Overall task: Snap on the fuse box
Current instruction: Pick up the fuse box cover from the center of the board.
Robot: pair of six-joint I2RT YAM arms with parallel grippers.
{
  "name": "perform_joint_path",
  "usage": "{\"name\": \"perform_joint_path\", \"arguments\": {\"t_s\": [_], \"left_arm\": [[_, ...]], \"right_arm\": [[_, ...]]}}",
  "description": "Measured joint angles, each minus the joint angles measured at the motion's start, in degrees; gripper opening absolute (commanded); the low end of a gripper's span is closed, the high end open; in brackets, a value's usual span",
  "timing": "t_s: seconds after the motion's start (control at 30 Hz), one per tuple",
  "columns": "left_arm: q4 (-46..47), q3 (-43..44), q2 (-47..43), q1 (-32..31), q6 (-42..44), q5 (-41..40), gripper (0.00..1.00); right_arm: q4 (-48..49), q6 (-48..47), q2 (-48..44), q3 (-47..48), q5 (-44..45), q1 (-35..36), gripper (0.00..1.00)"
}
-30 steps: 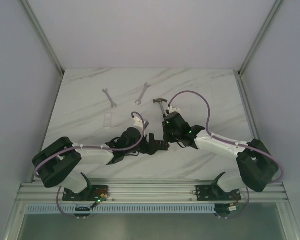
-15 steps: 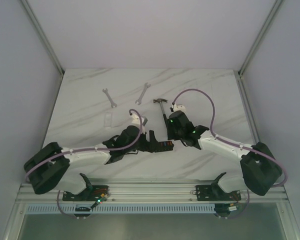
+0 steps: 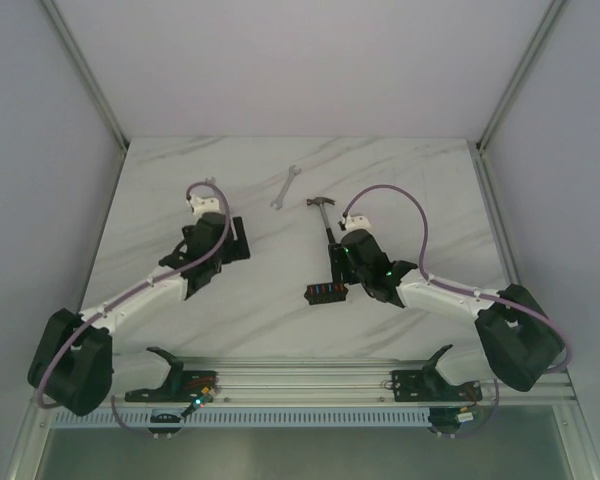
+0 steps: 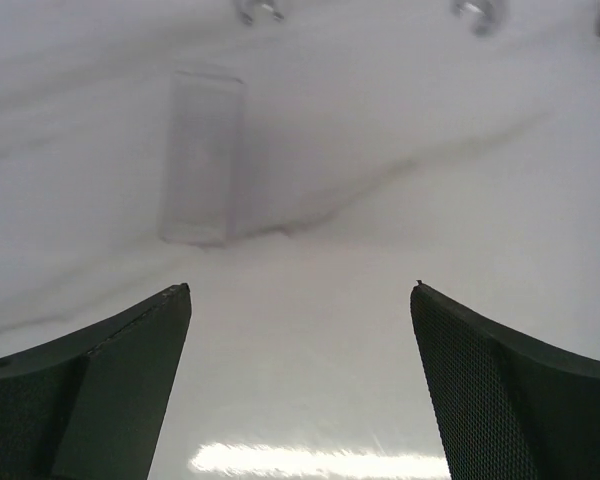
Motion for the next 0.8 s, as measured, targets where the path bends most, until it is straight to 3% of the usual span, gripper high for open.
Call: {"name": "perform_joint_path", "arguments": {"t_s": [0.17, 0.47, 0.7, 0.8], "left_arm": [[-2.29, 5.64, 6.12, 7.69, 2.93, -0.55, 1.0], [-2.69, 15.06, 22.36, 13.84, 6.93, 1.7, 0.9], [-3.23, 17.05, 27.3, 15.87, 8.2, 5.33, 0.75], [-3.61, 17.51, 28.48, 15.8, 8.74, 7.06, 0.63]], "right_arm": [[1.75, -0.66, 0.0, -1.81, 0.13, 0.0, 0.74], [3.37, -1.09, 0.26, -2.38, 0.17, 0.0, 0.75], [4.2, -1.25, 0.74, -2.4, 0.15, 0.0, 0.76], [4.2, -1.27, 1.22, -2.4, 0.17, 0.0, 0.76]]}}
